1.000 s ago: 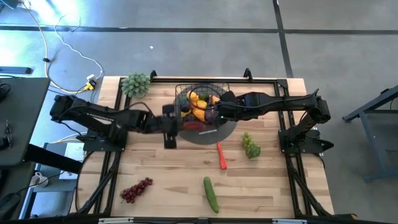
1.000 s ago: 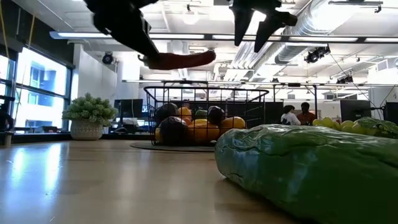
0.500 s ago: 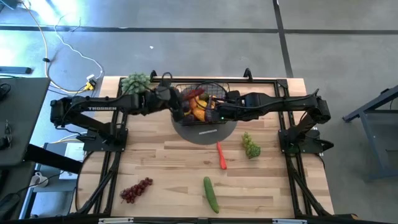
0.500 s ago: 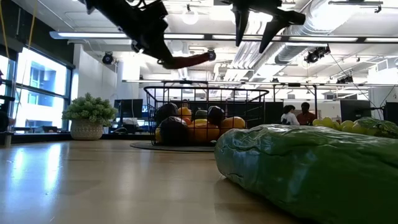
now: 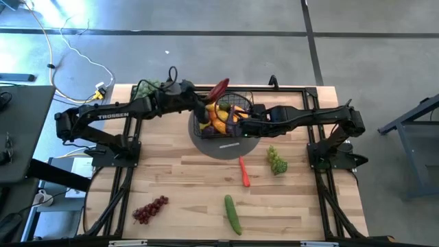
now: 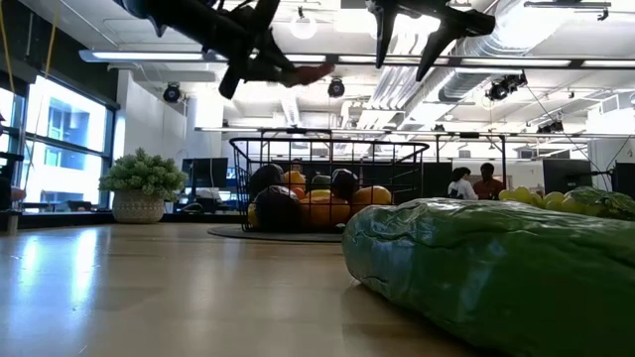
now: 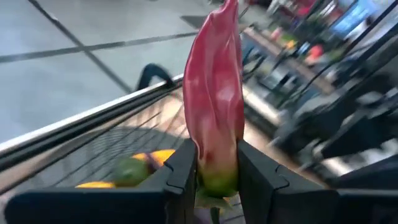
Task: Build produce basket
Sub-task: Put the red chili pepper into the black wire basket
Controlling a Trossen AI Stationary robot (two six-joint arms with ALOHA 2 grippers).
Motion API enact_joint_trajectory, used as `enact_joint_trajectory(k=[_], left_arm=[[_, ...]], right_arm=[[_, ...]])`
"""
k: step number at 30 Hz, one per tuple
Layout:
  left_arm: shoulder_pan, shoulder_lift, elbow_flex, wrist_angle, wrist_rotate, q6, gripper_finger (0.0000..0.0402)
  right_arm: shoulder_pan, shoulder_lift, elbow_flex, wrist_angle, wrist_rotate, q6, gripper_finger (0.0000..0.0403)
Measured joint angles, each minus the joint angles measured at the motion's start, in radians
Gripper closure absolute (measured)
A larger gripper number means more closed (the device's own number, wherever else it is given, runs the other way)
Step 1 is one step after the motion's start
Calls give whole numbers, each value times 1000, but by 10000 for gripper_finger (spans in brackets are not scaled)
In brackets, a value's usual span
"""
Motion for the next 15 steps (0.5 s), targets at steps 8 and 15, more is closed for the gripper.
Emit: enact_joint_trajectory(k=[8, 15], left_arm=[[-14, 64, 0, 79, -3, -76, 326], [-47, 165, 0, 95, -55, -124, 326]], right_arm=[[-1, 0, 0, 1, 0, -27, 146], [0, 0, 0, 1, -21, -34, 146]])
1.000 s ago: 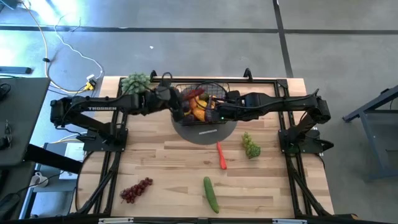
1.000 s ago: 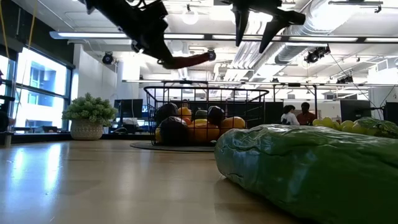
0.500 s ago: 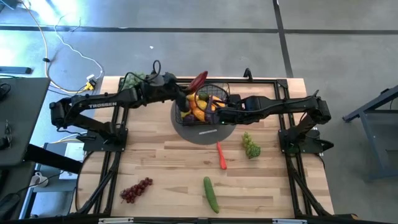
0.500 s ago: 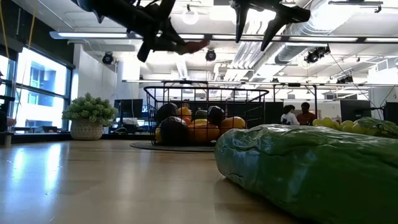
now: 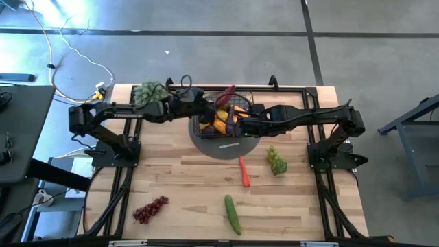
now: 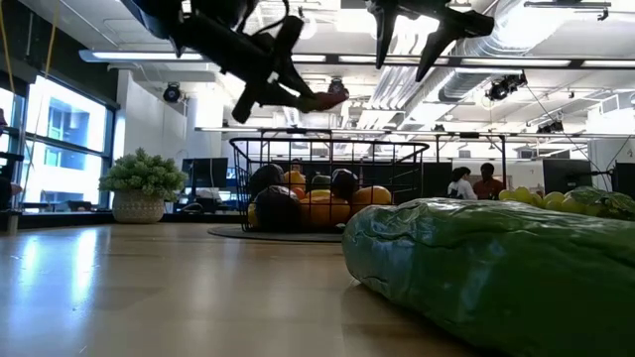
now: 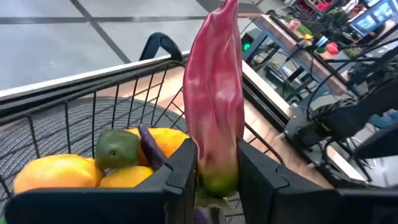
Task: Build produce basket
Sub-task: Put the red chili pepper into the black wire basket
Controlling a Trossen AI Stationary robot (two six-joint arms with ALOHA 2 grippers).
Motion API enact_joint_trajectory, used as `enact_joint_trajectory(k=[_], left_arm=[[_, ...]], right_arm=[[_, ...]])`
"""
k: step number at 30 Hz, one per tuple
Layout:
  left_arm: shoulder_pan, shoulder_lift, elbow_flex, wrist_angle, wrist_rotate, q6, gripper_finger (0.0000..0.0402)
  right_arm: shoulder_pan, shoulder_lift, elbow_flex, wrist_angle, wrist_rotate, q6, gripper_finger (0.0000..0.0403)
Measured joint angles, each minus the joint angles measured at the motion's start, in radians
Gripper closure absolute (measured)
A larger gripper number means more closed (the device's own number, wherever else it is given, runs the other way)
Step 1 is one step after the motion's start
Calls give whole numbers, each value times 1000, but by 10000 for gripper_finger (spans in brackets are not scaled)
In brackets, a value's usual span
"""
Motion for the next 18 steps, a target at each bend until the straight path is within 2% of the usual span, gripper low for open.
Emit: enact_joint_trajectory(k=[9, 18], left_arm=[[-38, 69, 0, 41, -21, -64, 325], [-59, 125, 0, 55, 50, -122, 297]], right_arm=[[0, 0, 0, -2, -4, -14, 146], [0, 0, 0, -3, -4, -31, 146]])
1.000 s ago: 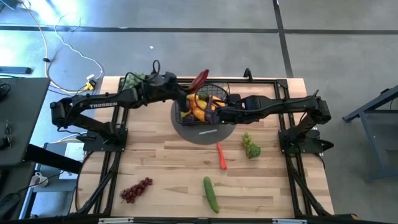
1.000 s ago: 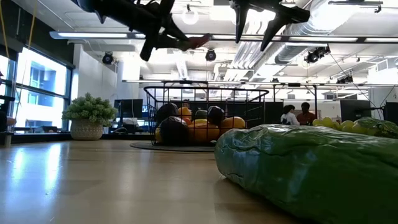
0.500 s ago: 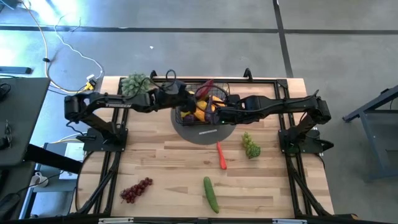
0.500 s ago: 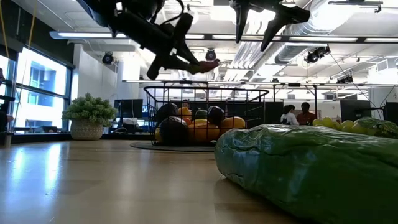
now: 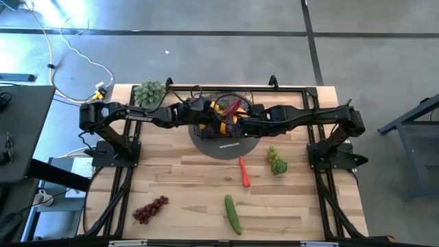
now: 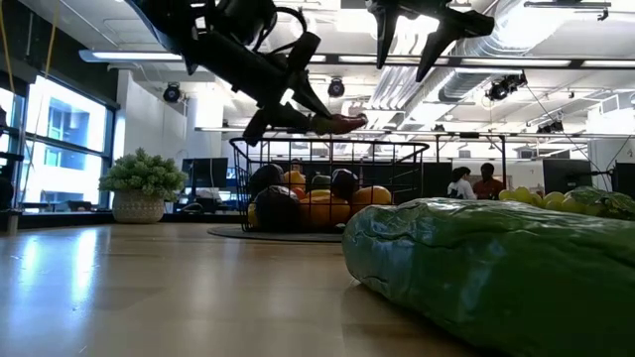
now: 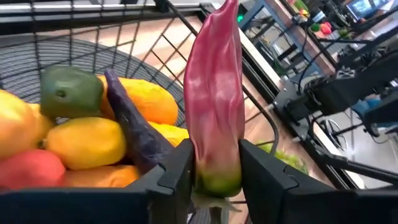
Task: Build produce basket
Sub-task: Put the red chili pepper into the black wire basket, then put the carrot into the black wire basket
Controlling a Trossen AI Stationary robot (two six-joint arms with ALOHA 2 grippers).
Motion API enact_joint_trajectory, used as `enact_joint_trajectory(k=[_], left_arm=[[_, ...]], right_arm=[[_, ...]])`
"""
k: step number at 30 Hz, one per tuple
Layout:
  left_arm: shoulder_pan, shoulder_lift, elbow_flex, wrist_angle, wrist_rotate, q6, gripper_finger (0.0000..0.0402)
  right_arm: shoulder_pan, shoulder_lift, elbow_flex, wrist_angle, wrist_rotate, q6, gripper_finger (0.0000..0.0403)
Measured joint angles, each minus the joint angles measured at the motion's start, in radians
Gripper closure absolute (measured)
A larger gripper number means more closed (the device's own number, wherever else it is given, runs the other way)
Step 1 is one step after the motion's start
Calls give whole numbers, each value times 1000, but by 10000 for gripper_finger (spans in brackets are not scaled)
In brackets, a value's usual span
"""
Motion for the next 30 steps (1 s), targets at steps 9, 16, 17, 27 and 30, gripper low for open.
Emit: enact_joint_trajectory(k=[9, 16, 17, 27, 30], left_arm=[[5, 21, 0, 4, 34, 64, 261], [6, 21, 0, 30, 34, 123, 229], [8, 21, 0, 29, 35, 136, 225], [77, -58, 0, 3, 127, 255, 227], [98, -112, 0, -32, 129, 308, 227]], right_arm=[[17, 0, 0, 0, 0, 6, 146], [41, 0, 0, 0, -1, 33, 146], [46, 0, 0, 0, -1, 38, 146], [124, 0, 0, 52, -71, 104, 146], [149, 0, 0, 49, -80, 135, 146]])
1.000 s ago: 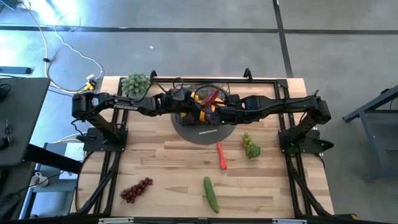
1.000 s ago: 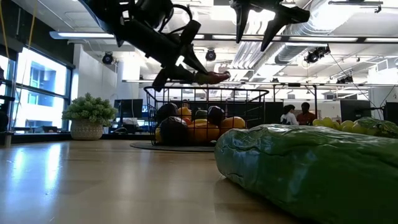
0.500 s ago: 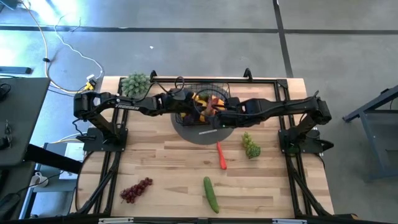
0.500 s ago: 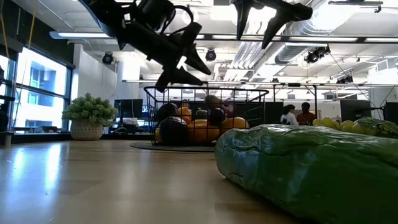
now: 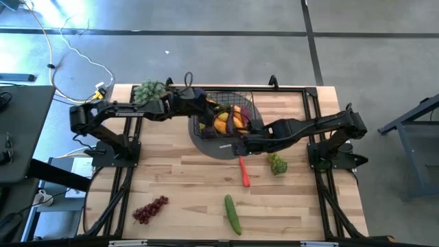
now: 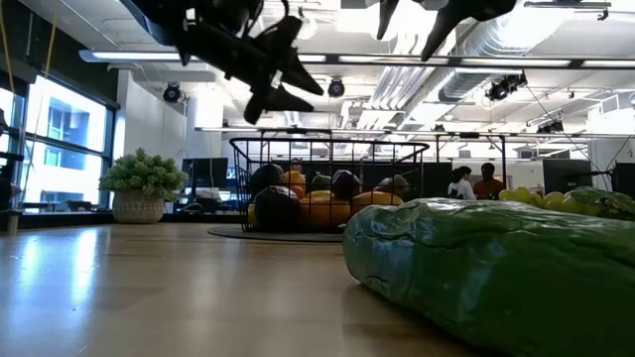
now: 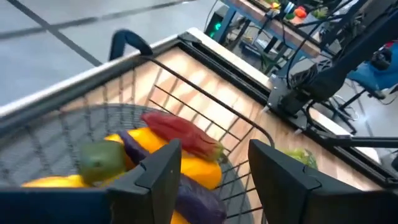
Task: Build produce basket
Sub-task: Put the carrot into the black wire basket
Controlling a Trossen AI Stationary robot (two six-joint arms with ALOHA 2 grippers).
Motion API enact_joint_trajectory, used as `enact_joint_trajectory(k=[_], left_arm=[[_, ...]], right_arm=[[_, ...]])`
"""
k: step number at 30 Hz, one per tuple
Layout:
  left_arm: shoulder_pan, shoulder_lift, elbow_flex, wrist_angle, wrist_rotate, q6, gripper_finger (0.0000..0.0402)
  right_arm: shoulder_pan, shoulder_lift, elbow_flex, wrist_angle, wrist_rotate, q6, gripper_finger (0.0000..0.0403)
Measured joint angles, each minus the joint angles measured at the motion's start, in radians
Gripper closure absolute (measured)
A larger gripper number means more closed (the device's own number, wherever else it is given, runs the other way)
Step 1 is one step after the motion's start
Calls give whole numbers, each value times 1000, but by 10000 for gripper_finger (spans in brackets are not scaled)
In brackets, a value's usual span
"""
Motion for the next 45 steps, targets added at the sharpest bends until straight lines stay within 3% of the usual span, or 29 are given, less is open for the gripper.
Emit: enact_joint_trajectory(k=[14, 25, 34, 45], left_arm=[[26, -286, 0, -269, -6, 297, 227], [26, -454, 0, -433, -185, 471, 227], [26, -531, 0, -490, -203, 481, 227], [26, -540, 0, -523, -214, 523, 227]], right_arm=[[48, 145, 0, 3, -128, 28, 146], [48, 280, 0, -5, -294, 28, 146], [37, 387, 0, -3, -341, 29, 146], [38, 512, 0, 4, -365, 62, 151]])
